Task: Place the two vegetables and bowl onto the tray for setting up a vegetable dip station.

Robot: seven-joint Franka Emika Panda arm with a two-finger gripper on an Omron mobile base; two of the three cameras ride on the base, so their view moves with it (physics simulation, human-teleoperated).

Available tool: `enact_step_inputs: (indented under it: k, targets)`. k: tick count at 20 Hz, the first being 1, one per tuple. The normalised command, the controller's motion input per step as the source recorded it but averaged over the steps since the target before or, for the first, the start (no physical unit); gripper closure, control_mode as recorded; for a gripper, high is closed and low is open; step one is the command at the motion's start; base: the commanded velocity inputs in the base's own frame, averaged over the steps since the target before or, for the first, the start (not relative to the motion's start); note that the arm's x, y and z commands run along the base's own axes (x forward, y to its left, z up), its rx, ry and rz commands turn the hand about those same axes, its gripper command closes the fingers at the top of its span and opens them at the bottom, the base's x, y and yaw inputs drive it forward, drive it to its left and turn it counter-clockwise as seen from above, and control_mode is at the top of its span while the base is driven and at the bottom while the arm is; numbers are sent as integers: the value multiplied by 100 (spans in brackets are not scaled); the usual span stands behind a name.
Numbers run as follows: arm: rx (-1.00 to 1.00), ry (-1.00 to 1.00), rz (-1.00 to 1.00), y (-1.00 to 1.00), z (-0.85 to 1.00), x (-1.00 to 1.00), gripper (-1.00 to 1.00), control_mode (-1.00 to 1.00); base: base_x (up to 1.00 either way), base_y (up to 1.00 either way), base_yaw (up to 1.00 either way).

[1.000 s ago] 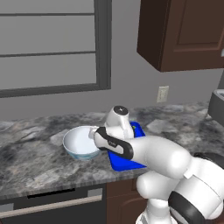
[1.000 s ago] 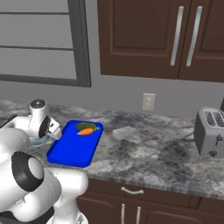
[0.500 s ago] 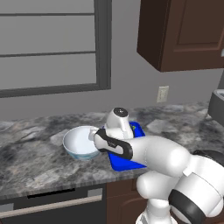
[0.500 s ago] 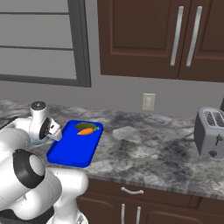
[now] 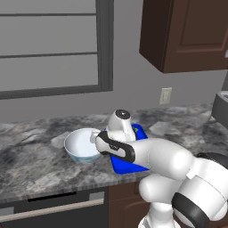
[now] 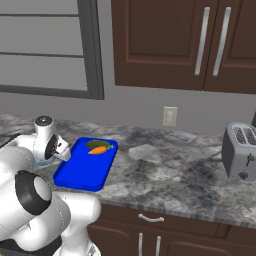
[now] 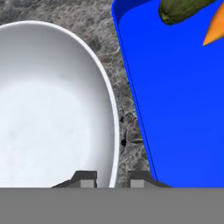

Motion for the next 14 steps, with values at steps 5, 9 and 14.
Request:
enact_step_inputs:
  k: [5, 9, 14]
  targets:
    - [0, 0, 0, 0, 29, 0, 100, -100, 0, 0, 0]
    - [0, -1, 0, 0, 51, 0, 100, -100, 0, 0, 0]
    - [0, 0, 0, 0, 53, 0, 100, -100, 0, 0, 0]
